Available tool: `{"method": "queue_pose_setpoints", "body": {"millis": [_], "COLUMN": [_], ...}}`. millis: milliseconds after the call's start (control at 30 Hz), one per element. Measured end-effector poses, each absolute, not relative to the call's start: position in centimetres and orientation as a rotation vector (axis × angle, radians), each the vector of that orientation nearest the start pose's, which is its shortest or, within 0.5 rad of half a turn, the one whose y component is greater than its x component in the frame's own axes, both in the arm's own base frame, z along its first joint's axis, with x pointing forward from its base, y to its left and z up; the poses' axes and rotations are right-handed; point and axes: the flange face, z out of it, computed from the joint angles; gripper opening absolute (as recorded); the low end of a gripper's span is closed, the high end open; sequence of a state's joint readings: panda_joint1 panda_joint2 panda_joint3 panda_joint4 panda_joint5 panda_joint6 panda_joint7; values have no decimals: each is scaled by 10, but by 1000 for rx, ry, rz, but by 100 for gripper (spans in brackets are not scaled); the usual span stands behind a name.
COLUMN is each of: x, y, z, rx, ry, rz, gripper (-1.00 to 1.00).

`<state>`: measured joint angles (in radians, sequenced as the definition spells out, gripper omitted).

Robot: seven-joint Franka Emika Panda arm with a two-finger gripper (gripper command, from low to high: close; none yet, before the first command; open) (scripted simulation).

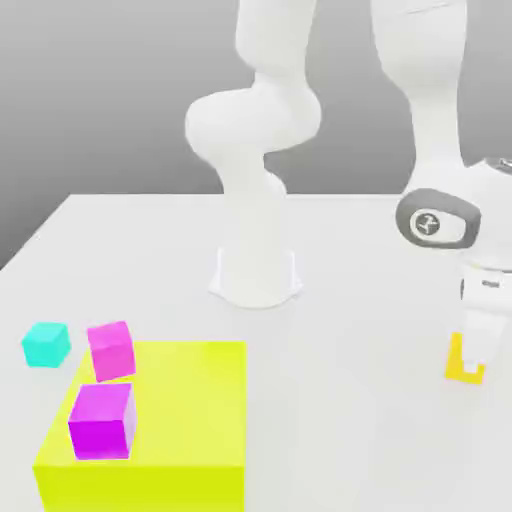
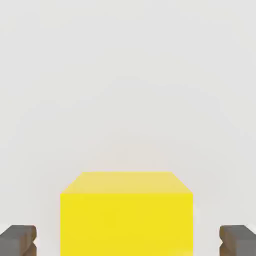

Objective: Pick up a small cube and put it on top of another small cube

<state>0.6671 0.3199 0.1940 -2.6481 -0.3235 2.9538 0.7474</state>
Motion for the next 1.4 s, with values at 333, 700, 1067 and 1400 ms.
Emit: {"method": "queue_pose_setpoints", "body": {"millis": [333,700,1067,1400], "x": [245,444,473,481], "y": [330,137,-180,-161], "z": [181,264,341,300], "rx": [-3071,-3132,-2751,-2782], "ry": [-658,424,1508,1455], "rz": [0,-13,1,0], "gripper": [-100,-100,-100,100]}}
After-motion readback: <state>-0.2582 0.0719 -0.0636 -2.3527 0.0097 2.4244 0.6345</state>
